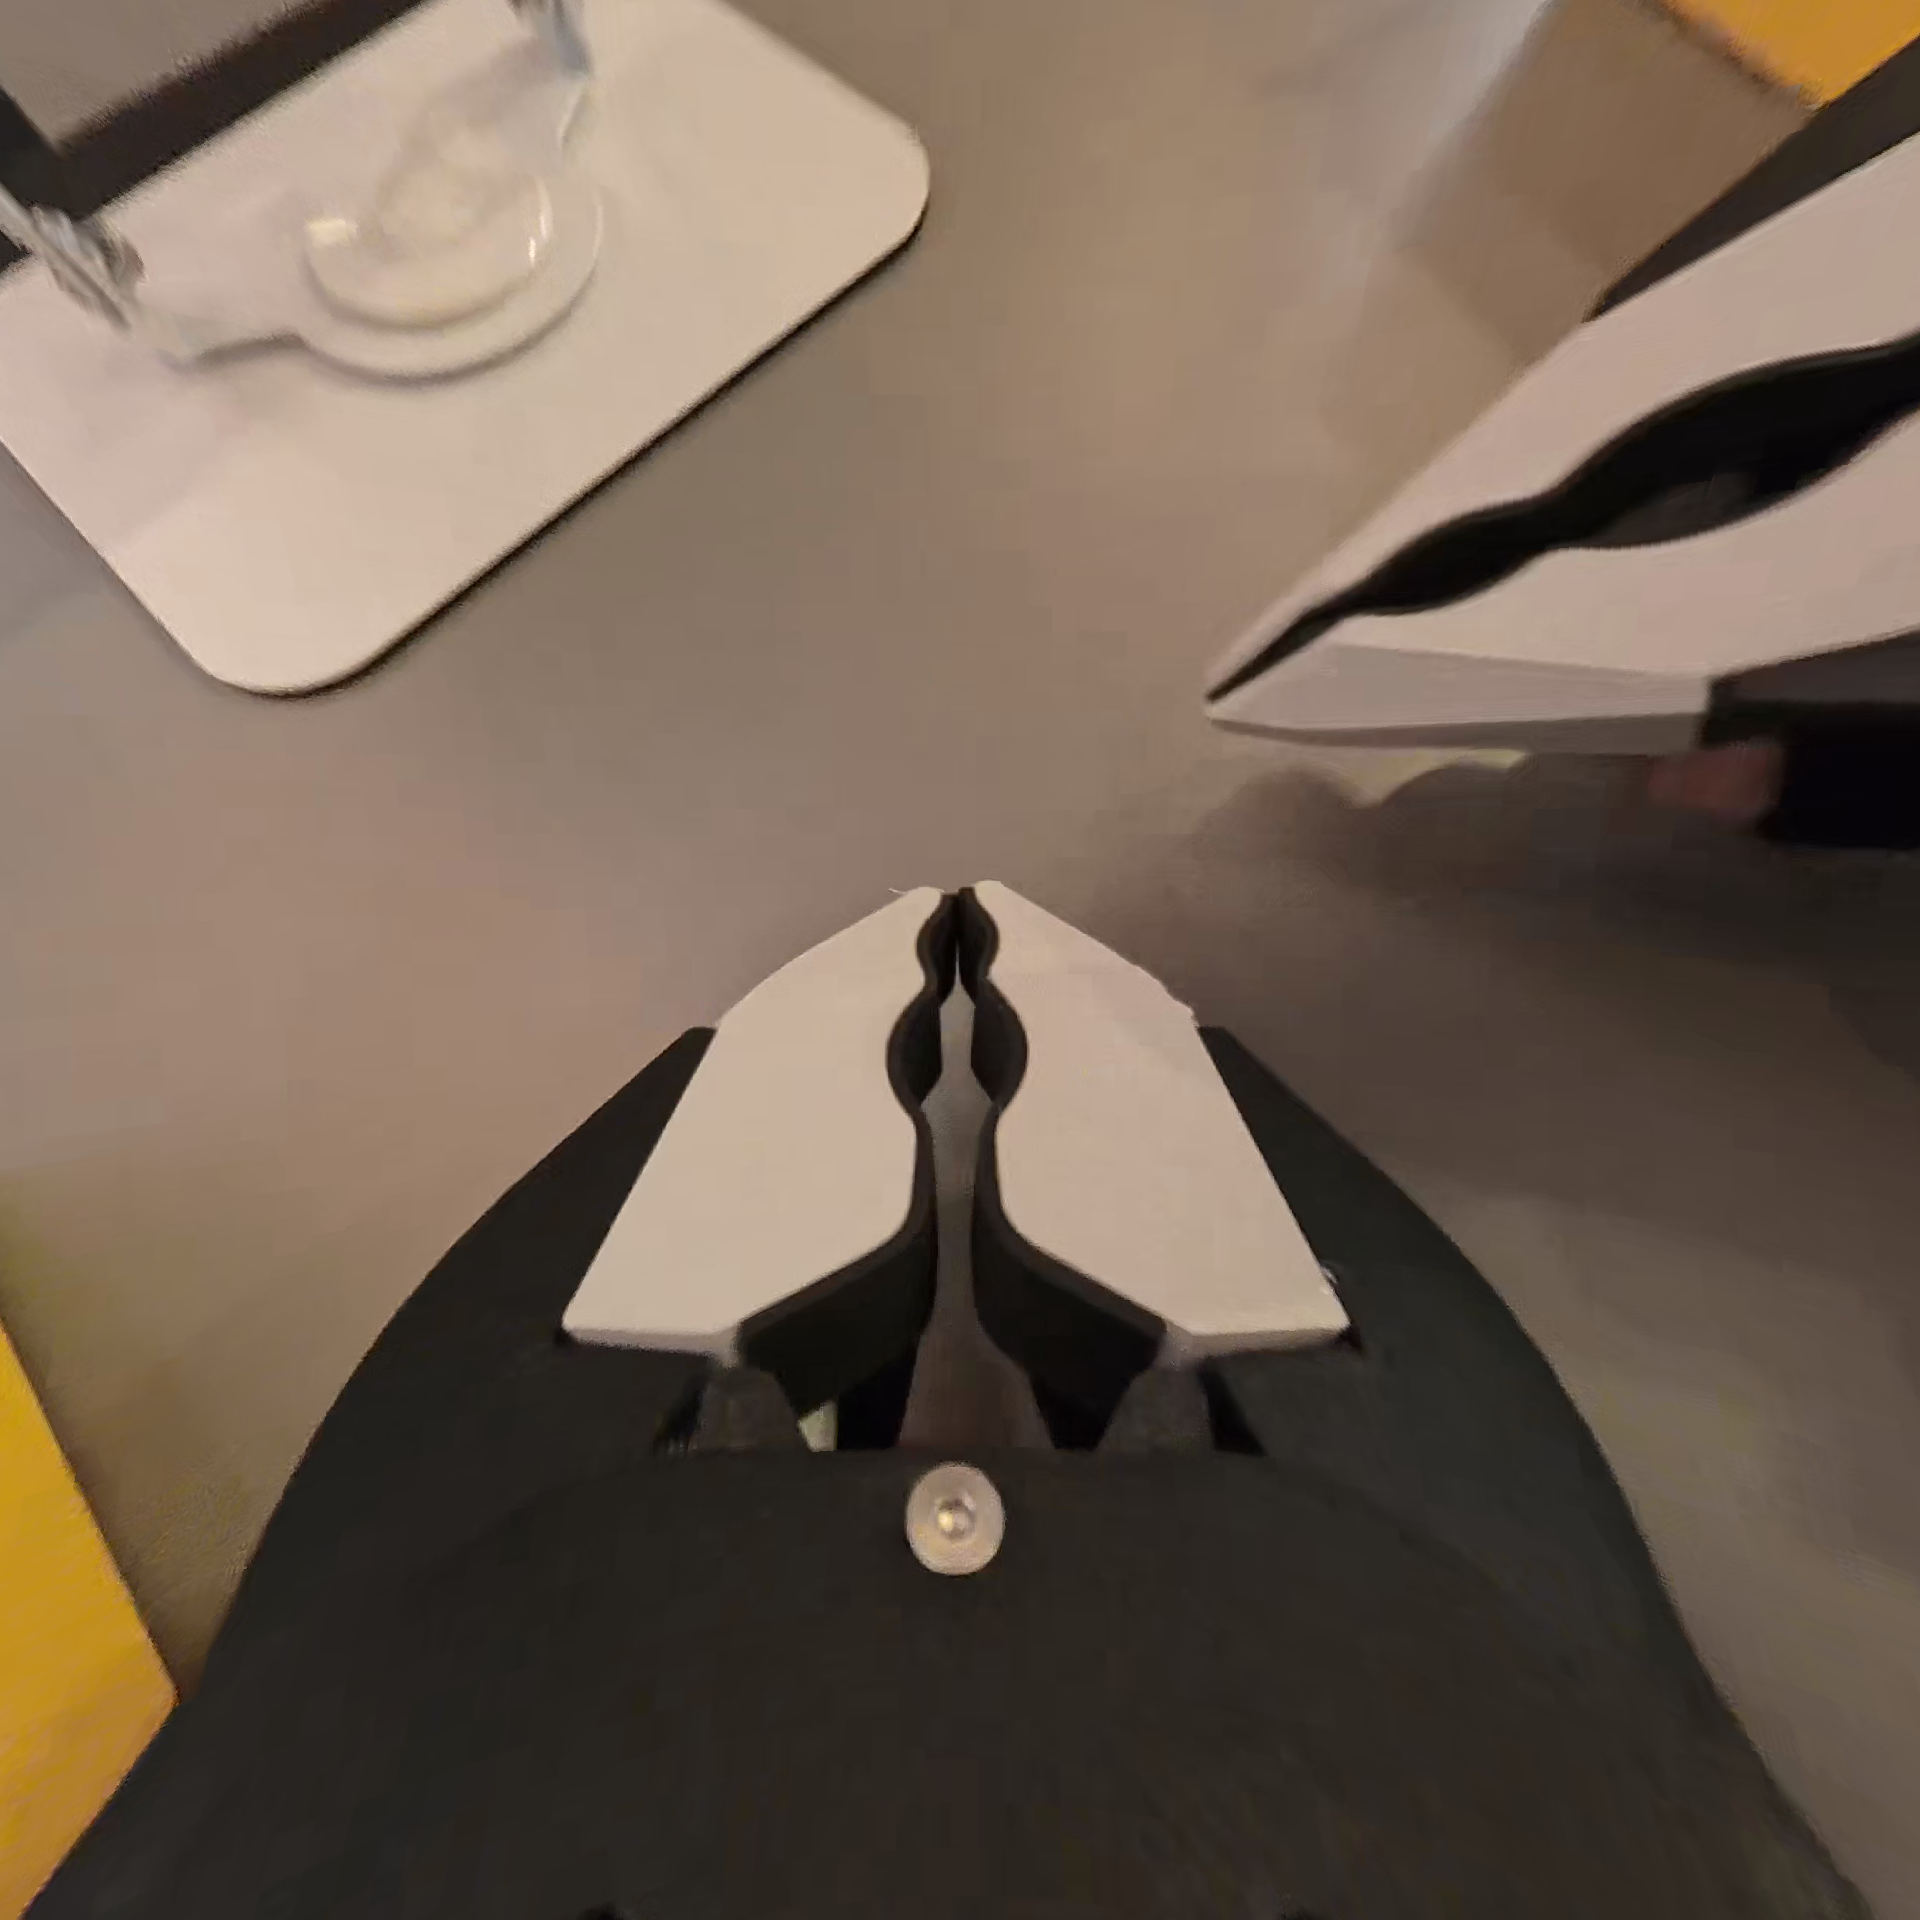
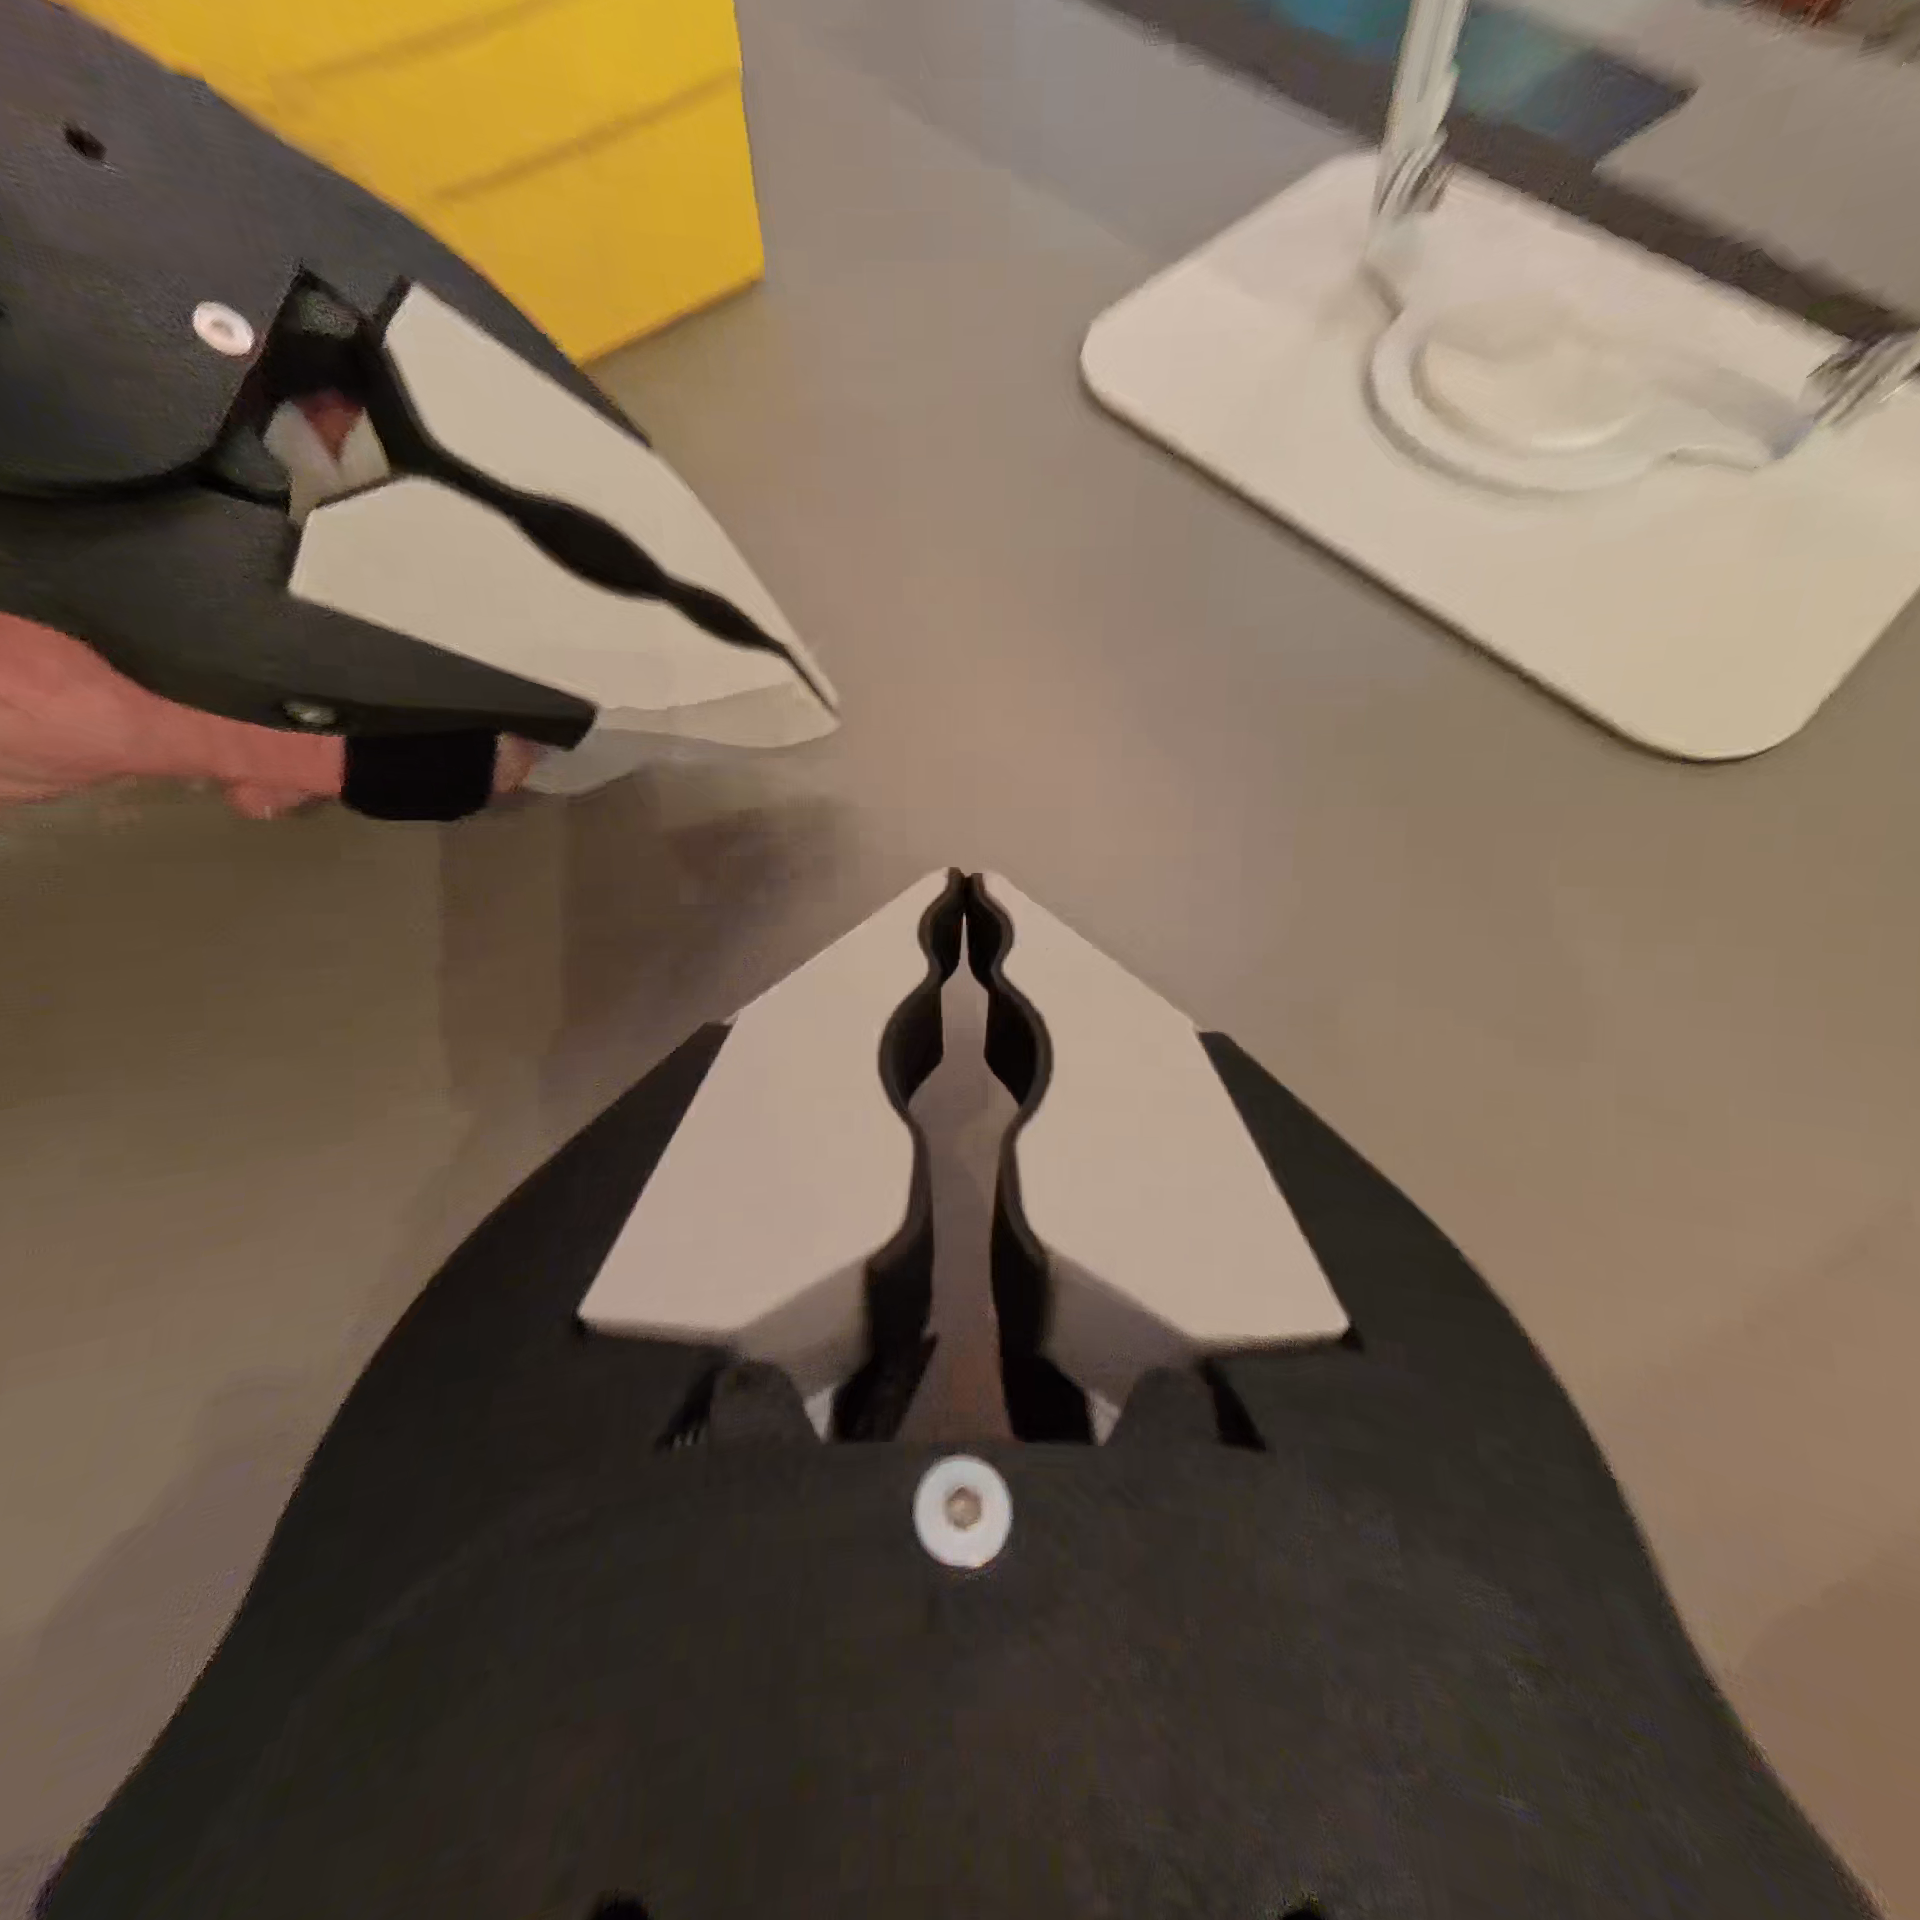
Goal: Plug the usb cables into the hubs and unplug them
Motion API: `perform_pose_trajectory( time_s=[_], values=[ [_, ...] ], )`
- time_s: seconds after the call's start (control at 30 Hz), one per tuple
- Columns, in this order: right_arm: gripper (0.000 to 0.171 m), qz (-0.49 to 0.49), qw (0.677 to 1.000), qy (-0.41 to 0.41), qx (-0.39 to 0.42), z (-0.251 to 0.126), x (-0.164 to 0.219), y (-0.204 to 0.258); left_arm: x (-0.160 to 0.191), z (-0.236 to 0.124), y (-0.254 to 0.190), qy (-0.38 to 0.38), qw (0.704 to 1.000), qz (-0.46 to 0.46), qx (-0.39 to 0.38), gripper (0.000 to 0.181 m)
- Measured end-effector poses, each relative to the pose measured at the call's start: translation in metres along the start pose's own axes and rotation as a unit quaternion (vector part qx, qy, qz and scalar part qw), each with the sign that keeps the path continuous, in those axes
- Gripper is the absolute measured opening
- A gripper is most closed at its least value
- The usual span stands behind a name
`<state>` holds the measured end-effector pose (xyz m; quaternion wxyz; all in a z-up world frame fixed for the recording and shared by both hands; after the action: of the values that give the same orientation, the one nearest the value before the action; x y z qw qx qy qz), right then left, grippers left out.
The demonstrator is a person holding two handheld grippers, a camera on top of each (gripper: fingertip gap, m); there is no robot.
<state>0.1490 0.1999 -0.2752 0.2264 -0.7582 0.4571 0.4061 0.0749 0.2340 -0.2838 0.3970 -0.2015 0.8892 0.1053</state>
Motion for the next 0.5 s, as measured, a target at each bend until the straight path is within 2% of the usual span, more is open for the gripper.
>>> perform_pose_trajectory(
  time_s=[0.03, 0.17, 0.2, 0.23, 0.3, 0.33, 0.43, 0.5],
  values=[
    [0.0, -0.003, 1.0, -0.015, 0.008, -0.006, -0.007, 0.001, -0.006, -0.009, -0.003, -0.022, 1.0, 0.008, 0.006, 0.0],
    [0.0, 0.008, 0.997, -0.078, 0.013, -0.035, -0.043, 0.008, -0.031, -0.058, -0.007, -0.071, 0.997, 0.04, 0.007, 0.0],
    [0.01, 0.014, 0.996, -0.093, 0.0, -0.042, -0.051, 0.014, -0.037, -0.074, -0.002, -0.082, 0.995, 0.049, -0.004, 0.008],
    [0.032, 0.025, 0.995, -0.095, -0.012, -0.047, -0.055, 0.019, -0.043, -0.09, 0.006, -0.091, 0.994, 0.055, -0.021, 0.026],
    [0.052, 0.028, 0.995, -0.095, -0.015, -0.055, -0.056, 0.027, -0.045, -0.123, 0.034, -0.082, 0.99, 0.087, -0.074, 0.055],
    [0.051, 0.02, 0.996, -0.088, -0.013, -0.058, -0.053, 0.03, -0.043, -0.138, 0.053, -0.071, 0.986, 0.108, -0.103, 0.061],
    [0.046, 0.012, 0.997, -0.081, -0.004, -0.064, -0.044, 0.033, -0.029, -0.177, 0.121, -0.032, 0.974, 0.154, -0.162, 0.067],
    [0.047, 0.018, 0.997, -0.079, -0.008, -0.065, -0.041, 0.034, -0.005, -0.185, 0.161, 0.043, 0.978, 0.152, -0.139, 0.068]
  ],
)
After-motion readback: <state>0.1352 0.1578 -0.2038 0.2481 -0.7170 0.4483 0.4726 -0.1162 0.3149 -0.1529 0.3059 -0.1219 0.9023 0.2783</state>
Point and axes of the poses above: each gripper's, where its closed fingertips meet, z out along the fingers, x out of its underside, y = z × x across the jaws, the point moved 3 cm from there along -z, back along the fingers
